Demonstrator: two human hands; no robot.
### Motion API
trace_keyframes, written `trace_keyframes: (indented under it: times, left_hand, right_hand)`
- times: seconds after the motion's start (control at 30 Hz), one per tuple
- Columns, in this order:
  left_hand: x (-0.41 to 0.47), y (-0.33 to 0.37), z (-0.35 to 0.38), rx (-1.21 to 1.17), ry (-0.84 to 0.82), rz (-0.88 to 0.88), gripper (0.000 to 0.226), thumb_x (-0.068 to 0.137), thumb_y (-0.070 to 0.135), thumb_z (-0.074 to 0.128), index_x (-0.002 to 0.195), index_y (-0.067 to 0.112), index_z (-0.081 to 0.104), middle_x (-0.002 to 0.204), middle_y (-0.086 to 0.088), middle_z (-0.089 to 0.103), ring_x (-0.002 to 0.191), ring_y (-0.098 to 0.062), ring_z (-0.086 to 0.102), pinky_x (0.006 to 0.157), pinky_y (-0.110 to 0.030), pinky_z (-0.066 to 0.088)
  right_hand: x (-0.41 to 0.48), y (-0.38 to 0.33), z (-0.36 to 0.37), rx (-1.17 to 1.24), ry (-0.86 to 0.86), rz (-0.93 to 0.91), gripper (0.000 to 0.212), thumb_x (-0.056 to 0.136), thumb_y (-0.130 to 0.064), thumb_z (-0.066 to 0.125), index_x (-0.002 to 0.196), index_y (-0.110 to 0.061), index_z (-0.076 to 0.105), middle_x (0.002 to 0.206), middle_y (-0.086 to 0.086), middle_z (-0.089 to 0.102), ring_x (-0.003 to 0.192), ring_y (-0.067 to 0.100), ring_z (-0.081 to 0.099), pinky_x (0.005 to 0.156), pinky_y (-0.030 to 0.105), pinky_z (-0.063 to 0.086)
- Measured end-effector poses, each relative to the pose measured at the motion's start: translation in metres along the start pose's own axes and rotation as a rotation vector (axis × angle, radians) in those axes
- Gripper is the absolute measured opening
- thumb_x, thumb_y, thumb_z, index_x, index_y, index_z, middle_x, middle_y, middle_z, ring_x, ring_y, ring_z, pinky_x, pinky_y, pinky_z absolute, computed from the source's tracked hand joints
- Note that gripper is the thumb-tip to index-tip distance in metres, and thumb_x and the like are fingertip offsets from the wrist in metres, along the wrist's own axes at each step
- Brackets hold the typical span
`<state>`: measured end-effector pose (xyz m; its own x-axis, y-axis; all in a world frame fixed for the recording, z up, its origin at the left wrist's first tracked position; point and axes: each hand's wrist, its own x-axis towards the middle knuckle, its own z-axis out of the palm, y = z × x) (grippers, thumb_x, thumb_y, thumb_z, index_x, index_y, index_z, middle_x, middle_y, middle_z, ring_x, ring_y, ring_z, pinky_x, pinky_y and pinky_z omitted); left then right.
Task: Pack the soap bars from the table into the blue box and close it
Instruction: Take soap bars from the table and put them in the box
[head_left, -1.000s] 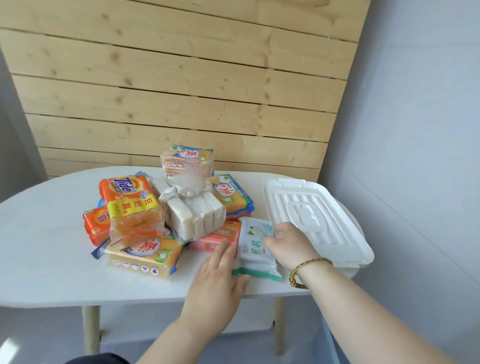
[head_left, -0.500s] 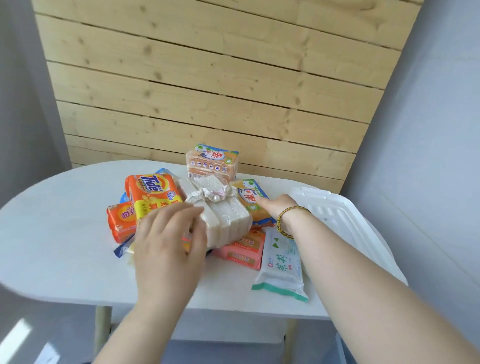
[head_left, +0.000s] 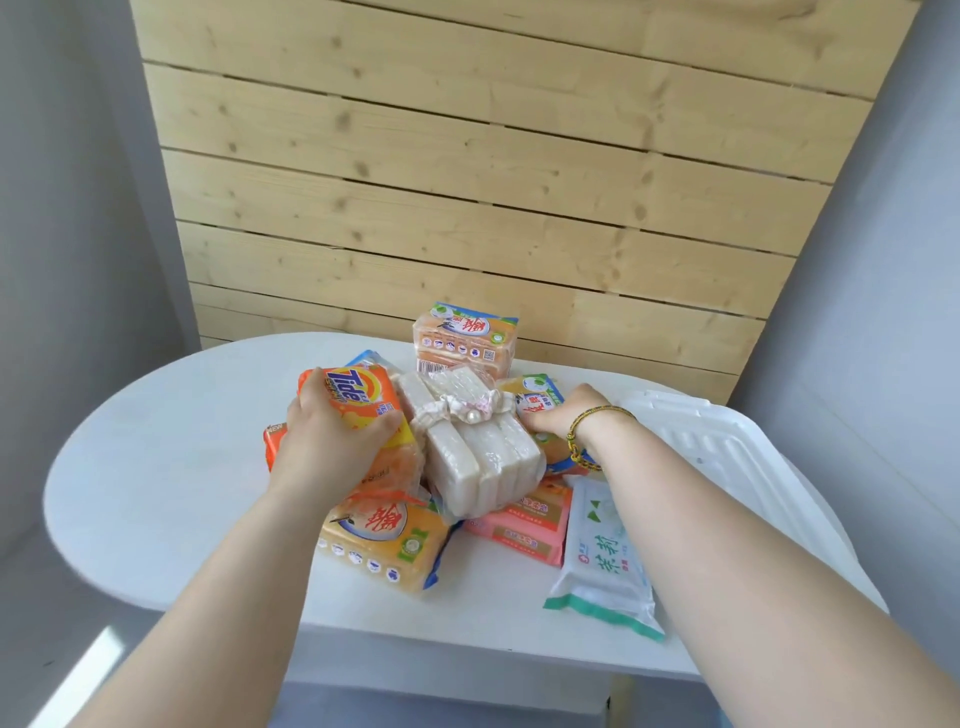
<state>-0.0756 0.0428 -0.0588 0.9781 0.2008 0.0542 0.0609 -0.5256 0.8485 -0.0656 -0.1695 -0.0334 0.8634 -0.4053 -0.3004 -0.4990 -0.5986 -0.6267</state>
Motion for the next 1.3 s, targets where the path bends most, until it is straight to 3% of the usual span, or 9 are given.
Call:
trace_keyframes:
  times: [0.13,0.27,0.47,0.63,0.8,0.93,1.07,1.13,1.3]
  left_hand:
    - [-0.001,0.001,0.004,-0.026,0.012,0.019,0.081,0.077,0.034,0.066,0.14,0.016,0.019,0.141,-0.011,0.036,0.124,-0.032,0.038,0.096,-0.041,0.036]
    - [-0.001,0.003,0.006,-0.02,-0.002,0.027,0.08,0.079,0.035,0.065,0.141,0.016,0.017,0.143,-0.011,0.034,0.125,-0.031,0.038,0.097,-0.041,0.037]
    - [-0.001,0.003,0.006,-0.002,-0.01,0.026,0.079,0.079,0.037,0.064,0.141,0.018,0.017,0.143,-0.011,0.032,0.125,-0.032,0.038,0.096,-0.043,0.038]
    - [0.001,0.001,0.005,0.019,-0.013,0.019,0.08,0.079,0.039,0.063,0.141,0.019,0.017,0.144,-0.011,0.031,0.126,-0.033,0.037,0.096,-0.045,0.038]
    - [0.0,0.003,0.003,0.052,-0.051,0.005,0.078,0.08,0.042,0.061,0.141,0.02,0.018,0.144,-0.012,0.03,0.126,-0.035,0.036,0.095,-0.045,0.038]
    - [-0.008,0.005,-0.001,0.191,0.014,0.053,0.071,0.082,0.043,0.057,0.14,0.018,0.024,0.149,-0.012,0.024,0.133,-0.035,0.025,0.107,-0.046,0.025]
    - [-0.033,0.018,0.004,0.212,0.125,0.268,0.058,0.083,0.032,0.058,0.134,0.015,0.037,0.148,-0.012,0.029,0.138,-0.03,0.018,0.112,-0.042,0.013]
    - [-0.059,0.033,0.018,0.189,0.131,0.445,0.047,0.082,0.024,0.06,0.127,0.013,0.048,0.141,-0.011,0.042,0.135,-0.029,0.027,0.111,-0.041,0.013]
    - [-0.125,0.062,0.066,0.187,-0.321,0.689,0.041,0.081,0.03,0.06,0.121,0.02,0.053,0.127,-0.001,0.056,0.117,-0.022,0.048,0.097,-0.03,0.035]
  right_hand:
    - [0.0,0.006,0.001,0.18,-0.04,0.031,0.036,0.073,-0.032,0.072,0.094,-0.006,0.058,0.071,0.004,0.054,0.071,0.02,0.055,0.068,0.031,0.048]
    - [0.002,0.006,0.003,0.244,-0.028,-0.044,0.045,0.073,-0.022,0.073,0.108,0.001,0.058,0.107,0.019,0.065,0.075,0.024,0.058,0.06,0.029,0.046]
    - [0.002,0.001,-0.002,0.212,-0.035,-0.117,0.041,0.076,-0.015,0.069,0.105,-0.008,0.04,0.12,0.019,0.056,0.088,0.022,0.054,0.06,0.027,0.043]
    - [-0.003,0.006,-0.007,0.265,-0.055,-0.089,0.072,0.075,-0.011,0.071,0.135,-0.007,0.031,0.128,0.017,0.052,0.107,0.031,0.058,0.088,0.04,0.05]
    - [-0.011,0.005,-0.011,0.33,-0.009,-0.095,0.059,0.072,-0.006,0.071,0.124,0.001,0.045,0.124,0.019,0.057,0.107,0.035,0.059,0.095,0.047,0.048]
    - [-0.022,0.013,-0.026,0.401,0.057,-0.12,0.039,0.073,-0.004,0.069,0.11,0.003,0.057,0.113,0.02,0.063,0.097,0.035,0.063,0.085,0.042,0.053]
    - [-0.041,0.028,-0.053,0.521,0.08,-0.187,0.03,0.075,0.001,0.065,0.104,-0.002,0.059,0.082,0.009,0.063,0.057,0.017,0.057,0.041,0.016,0.049]
    - [-0.054,0.047,-0.068,0.556,0.073,-0.192,0.021,0.077,0.001,0.064,0.096,-0.007,0.058,0.069,0.003,0.06,0.052,0.012,0.056,0.033,0.011,0.043]
    - [-0.082,0.102,-0.087,0.706,0.005,-0.136,0.009,0.079,-0.006,0.065,0.073,-0.012,0.061,0.053,-0.002,0.069,0.041,0.009,0.064,0.038,0.017,0.051]
